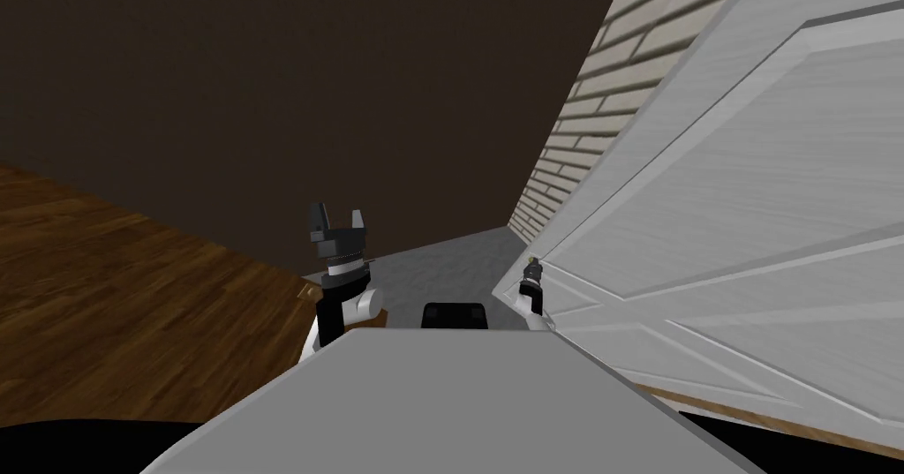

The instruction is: Push the door open

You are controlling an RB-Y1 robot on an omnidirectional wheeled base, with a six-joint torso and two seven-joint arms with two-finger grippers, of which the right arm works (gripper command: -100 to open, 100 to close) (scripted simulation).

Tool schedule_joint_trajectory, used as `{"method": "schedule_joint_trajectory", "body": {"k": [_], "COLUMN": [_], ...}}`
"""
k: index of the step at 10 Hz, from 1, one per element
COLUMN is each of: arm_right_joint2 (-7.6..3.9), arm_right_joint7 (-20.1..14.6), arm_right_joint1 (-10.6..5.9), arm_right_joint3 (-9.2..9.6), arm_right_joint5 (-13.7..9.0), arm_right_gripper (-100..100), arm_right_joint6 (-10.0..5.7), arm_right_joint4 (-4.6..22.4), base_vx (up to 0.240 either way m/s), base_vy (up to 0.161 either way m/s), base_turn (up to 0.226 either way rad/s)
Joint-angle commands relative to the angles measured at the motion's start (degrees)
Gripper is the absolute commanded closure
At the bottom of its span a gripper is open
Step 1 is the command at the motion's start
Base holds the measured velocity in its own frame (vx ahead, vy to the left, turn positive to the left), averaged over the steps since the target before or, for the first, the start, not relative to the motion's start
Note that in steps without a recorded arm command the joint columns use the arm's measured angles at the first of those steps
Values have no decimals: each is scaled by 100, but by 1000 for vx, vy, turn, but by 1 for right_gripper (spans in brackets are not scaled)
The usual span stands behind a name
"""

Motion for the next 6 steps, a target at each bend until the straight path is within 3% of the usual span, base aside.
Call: {"method": "schedule_joint_trajectory", "body": {"k": [1,6], "arm_right_joint2": [-19,-58], "arm_right_joint7": [38,160], "arm_right_joint1": [11,48], "arm_right_joint3": [-100,-415], "arm_right_joint5": [-58,-240], "arm_right_gripper": [100,100], "arm_right_joint6": [-10,-42], "arm_right_joint4": [1,3], "base_vx": [136,211], "base_vy": [-16,-37], "base_turn": [-36,-40]}}
